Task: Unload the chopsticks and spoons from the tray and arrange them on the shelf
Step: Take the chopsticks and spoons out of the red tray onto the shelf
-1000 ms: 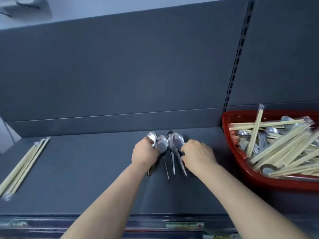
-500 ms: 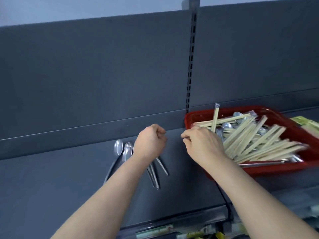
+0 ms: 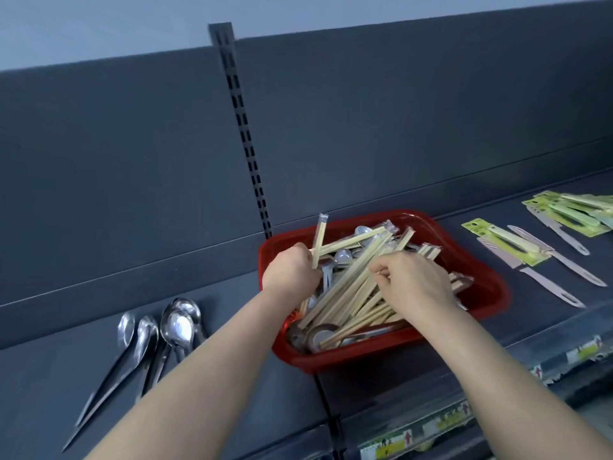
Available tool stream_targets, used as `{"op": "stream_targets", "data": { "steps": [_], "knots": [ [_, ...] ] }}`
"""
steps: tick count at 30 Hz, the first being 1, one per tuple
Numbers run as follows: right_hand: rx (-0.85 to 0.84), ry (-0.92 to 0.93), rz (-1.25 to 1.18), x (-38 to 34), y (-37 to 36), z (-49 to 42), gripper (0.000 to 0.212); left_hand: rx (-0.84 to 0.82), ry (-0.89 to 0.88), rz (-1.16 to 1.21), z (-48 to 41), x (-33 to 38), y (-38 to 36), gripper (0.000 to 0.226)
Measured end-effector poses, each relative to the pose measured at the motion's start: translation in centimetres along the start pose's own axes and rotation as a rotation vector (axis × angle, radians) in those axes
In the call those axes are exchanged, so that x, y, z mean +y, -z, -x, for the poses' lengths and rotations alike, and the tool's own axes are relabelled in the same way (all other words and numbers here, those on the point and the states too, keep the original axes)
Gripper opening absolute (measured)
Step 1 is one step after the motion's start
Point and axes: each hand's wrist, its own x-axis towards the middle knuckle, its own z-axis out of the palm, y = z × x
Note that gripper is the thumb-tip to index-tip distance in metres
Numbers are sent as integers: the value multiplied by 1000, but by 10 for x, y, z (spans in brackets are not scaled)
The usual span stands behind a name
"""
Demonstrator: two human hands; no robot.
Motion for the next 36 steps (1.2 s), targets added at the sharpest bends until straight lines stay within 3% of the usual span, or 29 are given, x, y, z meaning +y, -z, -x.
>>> {"op": "stream_targets", "data": {
  "steps": [4,9,14,17,21,26,29,31,33,36],
  "knots": [
    [-44,106,-61,13,-4,-15,26,80,59,35,-8,11,-4,19],
    [-130,376,33,6,-21,-46,56,238,34,73,-1,17,13,10],
    [-216,486,132,-2,-22,-58,52,300,35,109,8,10,27,12],
    [-164,465,185,-4,-17,-64,36,309,51,144,11,10,28,9],
    [70,324,205,3,0,-74,13,361,14,263,9,15,31,9],
    [106,214,202,23,9,-67,18,354,-26,386,11,30,21,12],
    [159,179,208,32,17,-59,22,515,-11,621,16,45,20,14],
    [147,98,235,39,29,-54,28,599,22,654,14,50,24,15],
    [95,-7,242,44,35,-52,31,539,47,534,9,49,25,16],
    [-57,-103,108,47,31,-48,26,128,39,159,5,50,14,14]
  ]
}}
